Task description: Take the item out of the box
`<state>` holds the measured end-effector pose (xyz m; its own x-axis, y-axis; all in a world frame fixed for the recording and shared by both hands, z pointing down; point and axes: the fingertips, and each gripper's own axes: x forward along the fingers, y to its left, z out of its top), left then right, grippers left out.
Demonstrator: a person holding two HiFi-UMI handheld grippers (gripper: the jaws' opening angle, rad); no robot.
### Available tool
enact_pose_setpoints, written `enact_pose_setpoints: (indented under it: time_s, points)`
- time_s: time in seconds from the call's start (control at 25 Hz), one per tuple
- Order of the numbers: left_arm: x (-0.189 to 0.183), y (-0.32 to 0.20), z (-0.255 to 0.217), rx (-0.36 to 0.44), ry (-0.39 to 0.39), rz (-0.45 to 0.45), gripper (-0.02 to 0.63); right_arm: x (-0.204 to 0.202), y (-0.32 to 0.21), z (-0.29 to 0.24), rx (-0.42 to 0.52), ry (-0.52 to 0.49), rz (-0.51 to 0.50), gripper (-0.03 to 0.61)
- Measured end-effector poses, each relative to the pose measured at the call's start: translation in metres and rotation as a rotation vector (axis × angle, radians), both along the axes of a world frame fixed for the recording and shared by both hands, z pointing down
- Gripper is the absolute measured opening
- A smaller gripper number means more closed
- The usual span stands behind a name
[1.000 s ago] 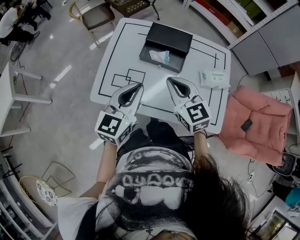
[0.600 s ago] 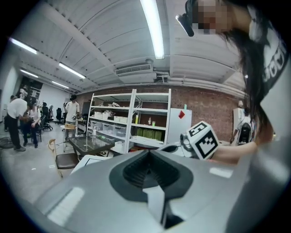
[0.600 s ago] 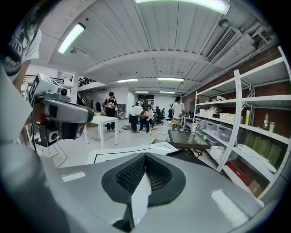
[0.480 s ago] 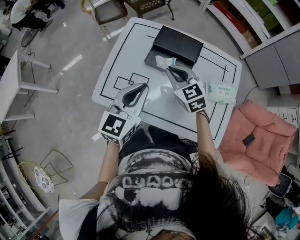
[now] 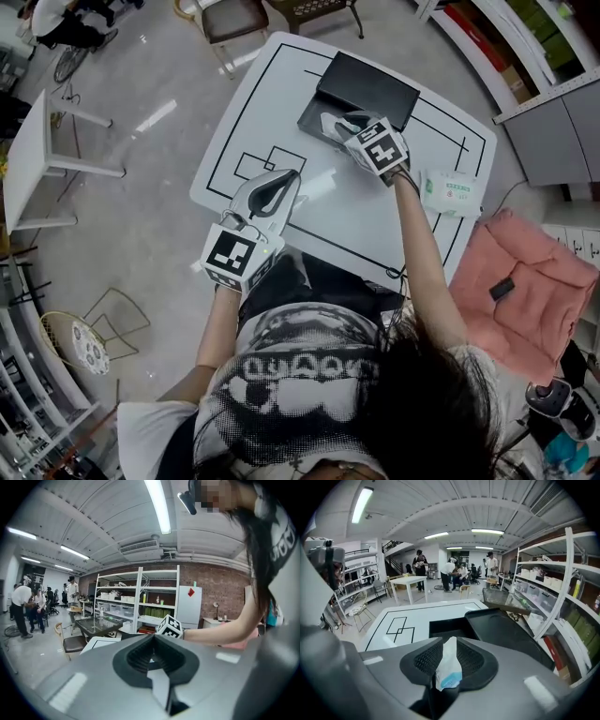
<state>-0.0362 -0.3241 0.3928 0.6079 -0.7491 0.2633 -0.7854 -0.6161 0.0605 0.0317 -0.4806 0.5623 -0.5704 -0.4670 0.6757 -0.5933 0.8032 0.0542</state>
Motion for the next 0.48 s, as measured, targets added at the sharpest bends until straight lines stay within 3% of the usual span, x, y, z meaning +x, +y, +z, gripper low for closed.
enact_pose_setpoints:
  time_s: [0.16,0.48]
  points:
    - [-0.002,-0.001,0.003,-0.004,-0.007,-0.005,0.0,-0.004,-0.006,0.035,-0.084,0.061,-0.034,0.114]
    - [-0.015,-0.005,0.006,-0.015,-0.007,-0.034,0.0,-0.006,-0.011,0.069,-0.138,0.154,-0.042,0.114]
